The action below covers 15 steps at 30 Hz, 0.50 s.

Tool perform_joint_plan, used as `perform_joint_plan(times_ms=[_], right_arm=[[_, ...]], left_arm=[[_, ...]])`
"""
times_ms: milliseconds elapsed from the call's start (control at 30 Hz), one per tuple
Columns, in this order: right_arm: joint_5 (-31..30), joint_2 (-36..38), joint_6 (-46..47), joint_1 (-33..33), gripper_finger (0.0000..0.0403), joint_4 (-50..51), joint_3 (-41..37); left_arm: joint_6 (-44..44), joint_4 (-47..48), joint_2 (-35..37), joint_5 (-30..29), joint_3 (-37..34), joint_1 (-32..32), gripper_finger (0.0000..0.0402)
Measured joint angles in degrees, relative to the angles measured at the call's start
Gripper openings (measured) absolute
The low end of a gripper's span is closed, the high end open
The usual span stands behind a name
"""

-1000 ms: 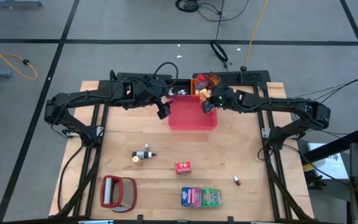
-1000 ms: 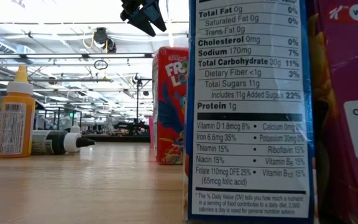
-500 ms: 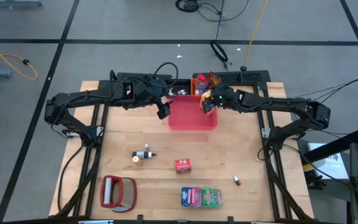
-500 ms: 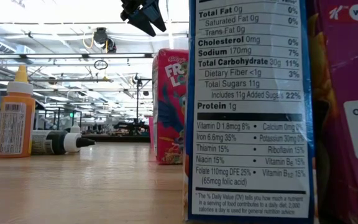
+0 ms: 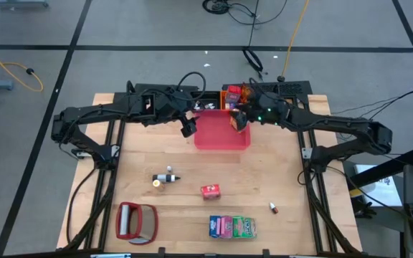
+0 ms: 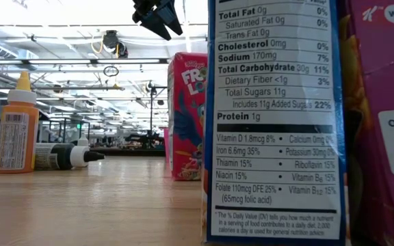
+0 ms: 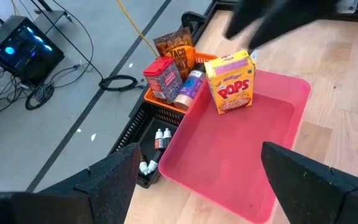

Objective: Pick & Place Kitchen Items
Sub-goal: Put the red cereal box into the pink bin

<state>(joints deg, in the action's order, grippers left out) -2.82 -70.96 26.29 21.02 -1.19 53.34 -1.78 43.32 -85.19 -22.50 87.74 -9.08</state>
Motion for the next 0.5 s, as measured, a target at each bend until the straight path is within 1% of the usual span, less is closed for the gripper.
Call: perform_joint_plan(times_ms=[67,167,367,500], right_arm=[[5.1,0.8,-0.3,-1.6,0.0208,-2.3,0.0],[10.0,1.2,-0.4,-4.4,0.0208,-4.7,0.0],[14.8,1.1,-1.4,-10.5,0.0208,-7.8,0.0],[15.1,1.1,-3.6,-15.3,0.0208,-7.8,0.0]], left_arm=[[0.0,0.0,0.0,0.0,0.0,0.0,0.0335],[0.0,0.0,0.0,0.0,0.0,-0.1,0.0335],[0.4,-0.1,0.0,0.0,0.0,-0.3,0.0335],[0.6,-0.1,0.0,0.0,0.0,-0.3,0.0335]])
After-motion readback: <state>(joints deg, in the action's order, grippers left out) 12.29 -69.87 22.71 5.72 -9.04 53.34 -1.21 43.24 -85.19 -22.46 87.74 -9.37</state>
